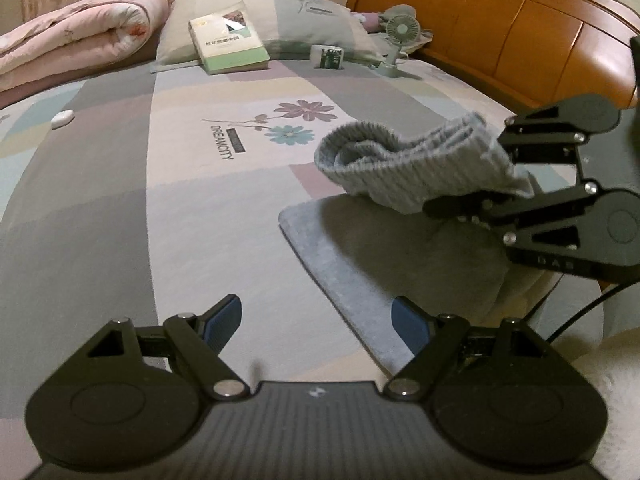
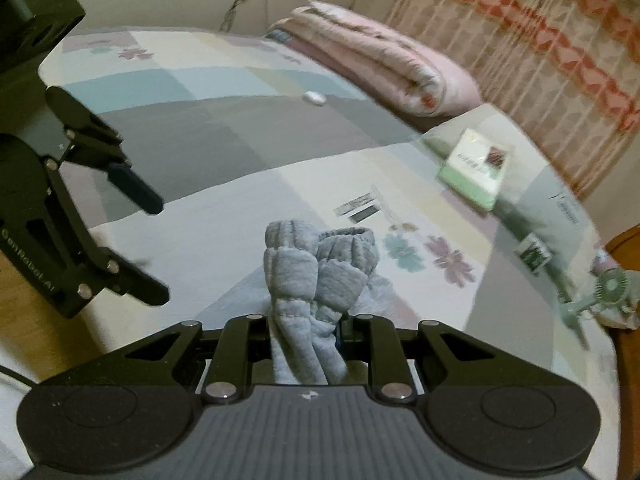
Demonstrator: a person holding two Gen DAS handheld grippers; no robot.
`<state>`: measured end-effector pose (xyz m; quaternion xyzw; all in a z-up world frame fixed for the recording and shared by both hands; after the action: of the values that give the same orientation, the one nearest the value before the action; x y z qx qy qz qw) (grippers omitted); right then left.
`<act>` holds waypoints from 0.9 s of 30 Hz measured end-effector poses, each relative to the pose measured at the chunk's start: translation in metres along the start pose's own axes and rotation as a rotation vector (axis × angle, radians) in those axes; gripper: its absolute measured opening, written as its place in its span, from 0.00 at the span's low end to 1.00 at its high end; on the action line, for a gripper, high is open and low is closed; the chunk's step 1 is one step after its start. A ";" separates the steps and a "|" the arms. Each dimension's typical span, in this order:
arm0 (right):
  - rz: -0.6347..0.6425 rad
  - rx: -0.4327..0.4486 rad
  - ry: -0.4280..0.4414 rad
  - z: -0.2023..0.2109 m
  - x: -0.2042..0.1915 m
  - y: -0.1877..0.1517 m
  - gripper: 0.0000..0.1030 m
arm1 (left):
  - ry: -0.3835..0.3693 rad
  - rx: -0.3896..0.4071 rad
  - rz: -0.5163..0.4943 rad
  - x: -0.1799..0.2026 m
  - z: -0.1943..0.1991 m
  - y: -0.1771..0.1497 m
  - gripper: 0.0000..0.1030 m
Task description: Fold clothes
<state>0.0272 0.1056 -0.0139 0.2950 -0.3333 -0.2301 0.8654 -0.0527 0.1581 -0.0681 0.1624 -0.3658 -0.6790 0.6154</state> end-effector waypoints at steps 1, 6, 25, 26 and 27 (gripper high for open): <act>-0.005 -0.011 0.021 -0.002 0.000 0.000 0.24 | 0.002 0.000 0.002 0.000 0.001 -0.001 0.80; -0.044 -0.057 0.134 -0.012 0.000 -0.002 0.35 | 0.010 0.005 0.015 -0.004 0.004 -0.004 0.80; -0.302 0.000 0.253 0.016 0.060 -0.002 0.64 | 0.003 0.074 -0.025 -0.006 0.006 0.025 0.81; -0.331 -0.012 0.225 0.017 0.070 -0.008 0.64 | -0.017 0.089 -0.036 -0.003 0.002 0.032 0.81; -0.360 -0.025 0.197 0.019 0.081 -0.013 0.64 | -0.036 0.105 -0.047 0.000 -0.002 0.039 0.81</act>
<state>0.0654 0.0418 0.0247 0.3603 -0.1861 -0.3554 0.8422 -0.0237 0.1587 -0.0420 0.1906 -0.4079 -0.6760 0.5834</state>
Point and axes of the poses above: each gripper's, at about its wrist camera, not at the fingertips, and z roughly against the way its jaws point, x to its right, y to its top, the point moved 3 cm from there along -z, roughly the way its jaws point, and after that the axes turned 10 degrees about -y, right-handed, at the moved point
